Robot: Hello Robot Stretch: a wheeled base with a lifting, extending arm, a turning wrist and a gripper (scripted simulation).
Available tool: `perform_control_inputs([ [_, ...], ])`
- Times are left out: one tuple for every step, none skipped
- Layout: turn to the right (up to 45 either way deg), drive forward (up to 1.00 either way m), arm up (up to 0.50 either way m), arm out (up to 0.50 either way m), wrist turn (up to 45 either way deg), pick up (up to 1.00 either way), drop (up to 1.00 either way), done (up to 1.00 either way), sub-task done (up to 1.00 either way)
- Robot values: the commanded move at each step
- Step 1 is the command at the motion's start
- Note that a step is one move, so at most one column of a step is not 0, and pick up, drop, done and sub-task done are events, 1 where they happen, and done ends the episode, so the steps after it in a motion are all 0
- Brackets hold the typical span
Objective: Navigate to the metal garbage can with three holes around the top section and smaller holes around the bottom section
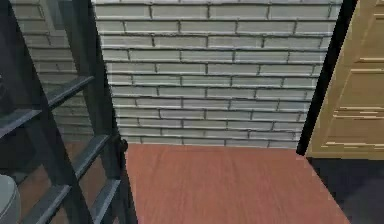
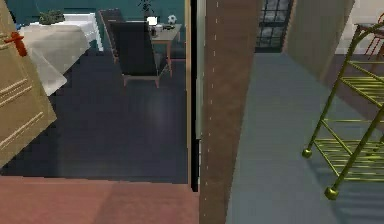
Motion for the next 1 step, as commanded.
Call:
perform_control_inputs([
  [45.0,0.0,0.0,0.0,0.0,0.0,0.0,0.0,0.0],
])
